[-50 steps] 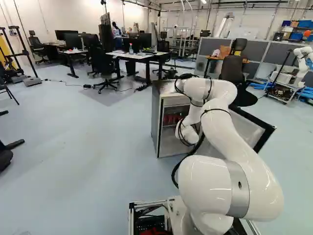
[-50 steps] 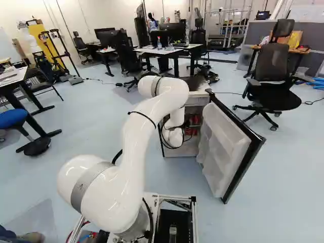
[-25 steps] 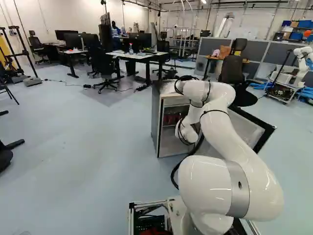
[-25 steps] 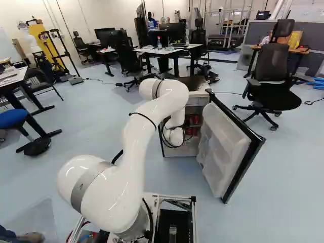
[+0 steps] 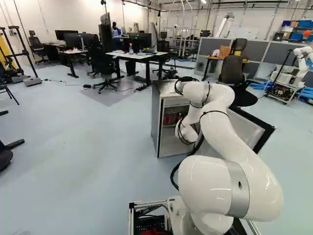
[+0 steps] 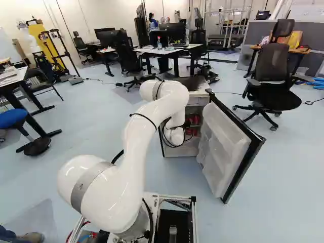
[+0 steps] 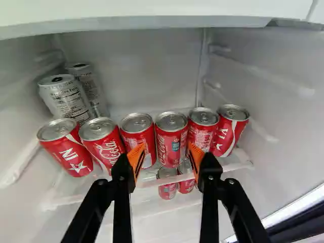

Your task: Grab a drink from the fridge

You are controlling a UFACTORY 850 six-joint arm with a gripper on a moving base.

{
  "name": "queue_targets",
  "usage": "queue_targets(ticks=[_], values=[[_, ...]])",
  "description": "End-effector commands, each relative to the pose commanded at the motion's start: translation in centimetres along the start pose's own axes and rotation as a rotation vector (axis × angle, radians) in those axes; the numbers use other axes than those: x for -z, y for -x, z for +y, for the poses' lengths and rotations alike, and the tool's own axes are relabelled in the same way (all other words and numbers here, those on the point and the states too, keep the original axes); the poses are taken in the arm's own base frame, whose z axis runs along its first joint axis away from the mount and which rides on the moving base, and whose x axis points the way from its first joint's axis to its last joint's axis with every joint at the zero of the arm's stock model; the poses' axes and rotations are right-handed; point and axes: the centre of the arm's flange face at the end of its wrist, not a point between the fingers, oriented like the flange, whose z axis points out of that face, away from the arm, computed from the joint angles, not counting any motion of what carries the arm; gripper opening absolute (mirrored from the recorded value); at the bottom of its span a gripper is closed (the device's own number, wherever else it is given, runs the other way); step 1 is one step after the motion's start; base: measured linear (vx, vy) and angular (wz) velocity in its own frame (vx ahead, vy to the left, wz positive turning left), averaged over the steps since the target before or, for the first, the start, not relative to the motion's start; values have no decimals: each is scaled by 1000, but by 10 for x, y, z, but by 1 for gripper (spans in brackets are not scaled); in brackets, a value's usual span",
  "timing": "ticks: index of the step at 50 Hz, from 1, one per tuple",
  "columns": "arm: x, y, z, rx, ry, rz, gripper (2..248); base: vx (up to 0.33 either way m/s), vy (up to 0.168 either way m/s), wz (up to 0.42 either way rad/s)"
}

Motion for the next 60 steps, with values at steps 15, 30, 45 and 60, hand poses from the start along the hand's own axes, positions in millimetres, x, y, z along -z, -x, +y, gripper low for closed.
queue_targets(ticks=[15,30,45,60], values=[[-10,3,-1,5,-3,-13,140,0,0,0],[-20,4,-2,10,-6,-7,140,0,0,0],[-31,5,-2,14,-7,12,140,0,0,0],[-42,5,-3,19,-10,32,140,0,0,0]])
